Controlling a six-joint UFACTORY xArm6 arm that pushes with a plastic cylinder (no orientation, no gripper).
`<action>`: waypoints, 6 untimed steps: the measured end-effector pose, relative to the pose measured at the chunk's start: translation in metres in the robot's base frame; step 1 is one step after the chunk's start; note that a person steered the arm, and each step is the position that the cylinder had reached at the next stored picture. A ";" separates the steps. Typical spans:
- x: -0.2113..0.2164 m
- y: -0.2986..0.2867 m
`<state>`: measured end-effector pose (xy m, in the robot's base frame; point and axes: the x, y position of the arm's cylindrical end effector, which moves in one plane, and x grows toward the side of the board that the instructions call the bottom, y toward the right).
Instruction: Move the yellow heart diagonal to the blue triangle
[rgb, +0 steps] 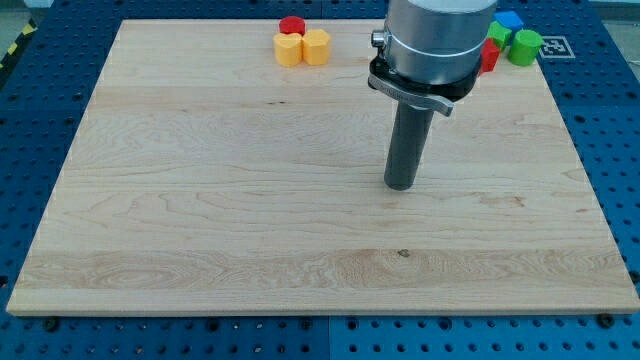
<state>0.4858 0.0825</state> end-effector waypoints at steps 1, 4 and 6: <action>0.000 0.000; -0.107 0.007; -0.174 0.012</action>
<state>0.3118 0.0946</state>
